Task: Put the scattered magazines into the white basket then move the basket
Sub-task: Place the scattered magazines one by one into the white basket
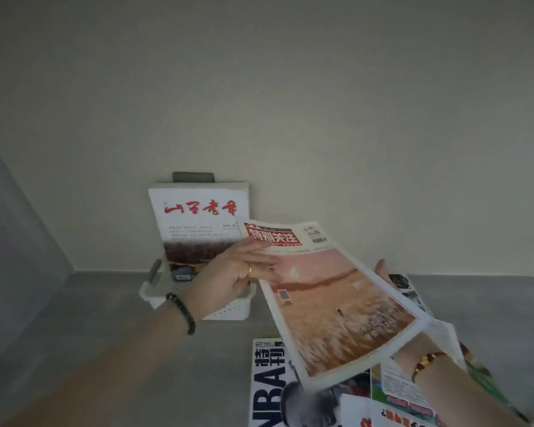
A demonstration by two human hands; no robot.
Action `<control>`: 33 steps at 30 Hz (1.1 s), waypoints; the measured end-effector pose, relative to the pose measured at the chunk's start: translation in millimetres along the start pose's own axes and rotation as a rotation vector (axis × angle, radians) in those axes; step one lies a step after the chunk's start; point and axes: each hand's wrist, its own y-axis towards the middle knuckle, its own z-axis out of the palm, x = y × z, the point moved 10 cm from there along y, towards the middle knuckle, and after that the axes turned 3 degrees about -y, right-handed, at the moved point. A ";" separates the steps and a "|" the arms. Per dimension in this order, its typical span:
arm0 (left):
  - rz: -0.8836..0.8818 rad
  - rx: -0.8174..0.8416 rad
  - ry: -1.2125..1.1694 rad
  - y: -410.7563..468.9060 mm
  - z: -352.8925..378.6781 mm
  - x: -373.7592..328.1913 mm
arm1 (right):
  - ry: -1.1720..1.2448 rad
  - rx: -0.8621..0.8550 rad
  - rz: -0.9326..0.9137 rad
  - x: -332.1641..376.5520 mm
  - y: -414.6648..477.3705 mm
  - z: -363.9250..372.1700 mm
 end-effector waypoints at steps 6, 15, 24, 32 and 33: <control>-0.575 -0.391 -0.950 -55.4 -36.1 95.1 | -0.251 0.066 -0.056 -10.4 41.1 44.8; -0.627 -0.658 -0.849 -75.1 -106.6 169.2 | -0.424 -0.197 -0.488 21.8 114.4 115.4; -0.793 -0.751 -0.496 -88.3 -122.5 263.1 | -0.923 -0.521 -0.450 -3.0 207.3 101.4; -0.993 -0.862 -0.488 -124.1 -76.5 318.7 | -0.915 -0.698 -0.383 -40.5 231.0 57.3; -1.002 -0.869 -0.466 -124.5 -76.9 321.6 | -0.890 -0.721 -0.388 -40.6 231.8 54.5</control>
